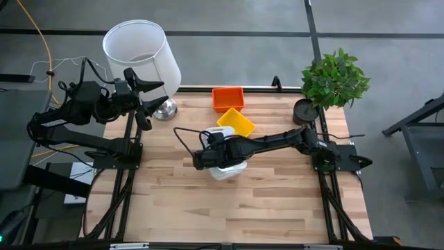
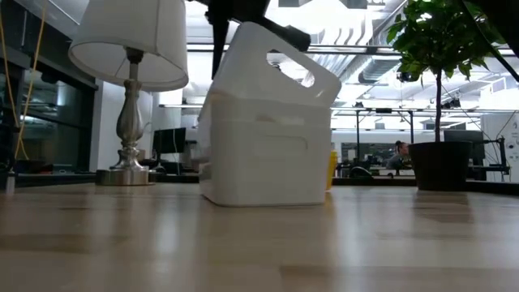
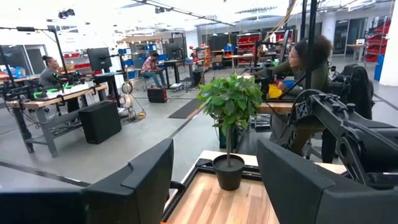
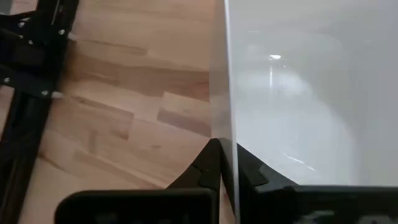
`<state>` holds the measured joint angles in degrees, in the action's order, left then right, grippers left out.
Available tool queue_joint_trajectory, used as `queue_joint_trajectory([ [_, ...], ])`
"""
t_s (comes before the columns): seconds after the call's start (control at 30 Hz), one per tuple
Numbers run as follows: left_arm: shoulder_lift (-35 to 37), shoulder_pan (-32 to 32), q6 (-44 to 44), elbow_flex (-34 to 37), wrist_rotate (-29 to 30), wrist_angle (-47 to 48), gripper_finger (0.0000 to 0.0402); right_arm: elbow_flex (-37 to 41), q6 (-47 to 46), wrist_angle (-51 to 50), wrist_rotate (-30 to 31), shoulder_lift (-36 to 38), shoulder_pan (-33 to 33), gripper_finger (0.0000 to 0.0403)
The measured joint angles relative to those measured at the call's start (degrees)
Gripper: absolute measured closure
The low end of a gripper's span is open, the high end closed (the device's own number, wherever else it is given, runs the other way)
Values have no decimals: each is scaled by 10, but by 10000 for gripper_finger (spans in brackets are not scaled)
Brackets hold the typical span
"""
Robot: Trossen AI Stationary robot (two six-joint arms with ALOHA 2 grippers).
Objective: Stack baskets by color
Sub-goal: Stack the top white bin on the bottom white bin
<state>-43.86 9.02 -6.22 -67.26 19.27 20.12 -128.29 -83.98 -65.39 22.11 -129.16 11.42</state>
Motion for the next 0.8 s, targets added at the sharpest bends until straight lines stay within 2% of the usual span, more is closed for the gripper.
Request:
queue_joint_trajectory([
  [0.13, 0, 0, 0, 0, 0, 0, 181, 0, 0, -12, 15, 0, -4, 403],
  [0.27, 0, 0, 0, 0, 0, 0, 181, 1, 1, -50, -11, -4, -13, 403],
  [0.5, -6, 0, 0, 0, 0, 0, 181, 2, 2, -83, -15, -7, -24, 403],
  [0.8, -23, 0, 0, 0, 0, 1, 181, 2, 30, -63, -40, -22, -28, 402],
])
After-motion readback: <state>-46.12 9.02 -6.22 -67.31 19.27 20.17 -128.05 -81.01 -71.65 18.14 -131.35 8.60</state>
